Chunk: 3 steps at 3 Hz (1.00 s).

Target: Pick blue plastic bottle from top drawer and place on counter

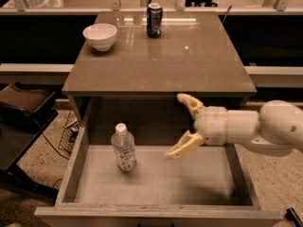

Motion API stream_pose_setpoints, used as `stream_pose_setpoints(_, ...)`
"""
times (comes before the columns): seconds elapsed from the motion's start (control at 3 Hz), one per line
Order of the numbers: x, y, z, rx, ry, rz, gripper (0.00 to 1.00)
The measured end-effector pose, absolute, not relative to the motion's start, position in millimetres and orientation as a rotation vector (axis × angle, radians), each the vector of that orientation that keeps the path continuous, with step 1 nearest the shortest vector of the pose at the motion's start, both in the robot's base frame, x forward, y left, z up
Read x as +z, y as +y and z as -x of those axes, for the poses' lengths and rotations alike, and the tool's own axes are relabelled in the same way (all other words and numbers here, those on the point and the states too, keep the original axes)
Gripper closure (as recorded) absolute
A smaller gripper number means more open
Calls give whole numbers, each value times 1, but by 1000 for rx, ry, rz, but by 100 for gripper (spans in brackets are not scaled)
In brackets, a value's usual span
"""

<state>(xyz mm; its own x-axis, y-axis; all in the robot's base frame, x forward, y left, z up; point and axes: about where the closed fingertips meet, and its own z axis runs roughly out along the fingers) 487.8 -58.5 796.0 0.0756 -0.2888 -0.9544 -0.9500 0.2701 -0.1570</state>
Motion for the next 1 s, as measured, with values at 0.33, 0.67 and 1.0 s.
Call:
stream_pose_setpoints(0.33,765,-29,-498,825,1434,1242,0)
stream_pose_setpoints(0.67,735,-1,-504,886,1437,1263,0)
stream_pose_setpoints(1.0,715,28,-499,950,1417,1289,0)
